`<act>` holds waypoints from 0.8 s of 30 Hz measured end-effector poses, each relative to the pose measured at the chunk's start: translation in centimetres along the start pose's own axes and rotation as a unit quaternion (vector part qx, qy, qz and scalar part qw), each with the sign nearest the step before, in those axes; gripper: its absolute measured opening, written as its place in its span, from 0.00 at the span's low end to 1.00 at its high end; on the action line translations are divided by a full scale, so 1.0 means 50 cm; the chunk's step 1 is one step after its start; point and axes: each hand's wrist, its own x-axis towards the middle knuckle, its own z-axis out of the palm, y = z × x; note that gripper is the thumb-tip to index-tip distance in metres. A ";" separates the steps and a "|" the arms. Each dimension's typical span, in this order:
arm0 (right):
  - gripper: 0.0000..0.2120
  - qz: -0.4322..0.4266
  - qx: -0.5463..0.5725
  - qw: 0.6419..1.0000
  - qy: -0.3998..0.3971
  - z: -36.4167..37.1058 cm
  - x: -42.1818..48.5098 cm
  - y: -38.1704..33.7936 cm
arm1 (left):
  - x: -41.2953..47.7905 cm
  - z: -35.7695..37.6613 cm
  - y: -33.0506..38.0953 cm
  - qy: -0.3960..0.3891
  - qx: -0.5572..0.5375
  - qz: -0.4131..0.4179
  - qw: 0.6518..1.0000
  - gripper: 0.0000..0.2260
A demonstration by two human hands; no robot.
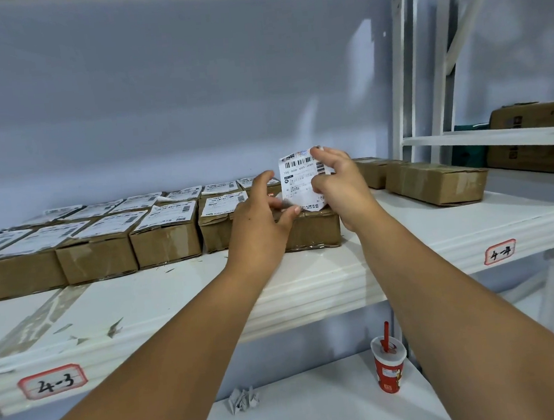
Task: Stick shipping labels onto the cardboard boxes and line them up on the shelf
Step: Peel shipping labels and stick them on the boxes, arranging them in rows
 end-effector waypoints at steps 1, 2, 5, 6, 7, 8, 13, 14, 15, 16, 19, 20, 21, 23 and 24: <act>0.27 0.000 0.002 1.000 0.000 0.000 0.001 0.001 | 0.000 0.000 0.001 0.001 0.000 0.001 1.000 0.25; 0.27 0.006 0.013 1.000 0.001 0.000 0.002 0.004 | 0.000 0.000 0.001 0.002 -0.001 -0.001 1.000 0.24; 0.26 0.028 0.057 0.998 0.008 -0.002 0.009 0.007 | 0.000 0.000 0.002 0.005 -0.001 -0.005 1.000 0.23; 0.26 0.039 0.079 0.996 0.010 -0.003 0.013 0.009 | -0.001 0.001 0.002 0.006 0.000 -0.007 1.000 0.23; 0.26 0.054 0.111 0.992 0.012 -0.004 0.016 0.009 | 0.000 0.001 0.001 0.006 0.000 -0.008 1.000 0.24; 0.26 0.071 0.144 0.987 0.013 -0.005 0.020 0.010 | 0.000 0.001 0.002 0.007 -0.001 -0.011 1.000 0.24; 0.26 0.037 0.061 0.997 -0.015 -0.002 0.012 0.009 | -0.001 0.000 0.003 0.006 -0.010 -0.012 1.000 0.26; 0.26 0.018 0.021 0.999 -0.019 0.000 0.009 0.010 | -0.002 0.000 0.004 0.004 -0.012 -0.004 1.000 0.25; 0.25 0.008 0.000 1.000 -0.020 0.002 0.006 0.009 | -0.003 0.000 0.004 0.004 -0.011 0.005 1.000 0.25; 0.25 0.005 -0.006 1.000 -0.020 0.003 0.005 0.008 | -0.004 -0.001 0.005 0.006 -0.005 0.016 1.000 0.24; 0.26 -0.002 -0.022 0.999 -0.028 0.002 0.002 0.004 | -0.004 0.001 0.007 0.018 0.028 0.039 0.999 0.19; 0.26 -0.004 -0.028 0.999 -0.031 0.002 0.001 0.005 | -0.004 0.002 0.007 0.025 0.037 0.043 0.998 0.15; 0.25 -0.005 -0.029 0.999 -0.032 0.002 0.000 0.005 | -0.003 0.002 0.008 0.032 0.045 0.043 0.998 0.12; 0.25 -0.005 -0.027 0.999 -0.030 0.004 -0.001 0.004 | -0.003 0.003 0.007 0.046 0.053 0.033 0.997 0.06; 0.24 -0.004 -0.026 0.999 -0.027 0.004 -0.001 0.004 | -0.003 0.003 0.007 0.053 0.052 0.028 0.997 0.05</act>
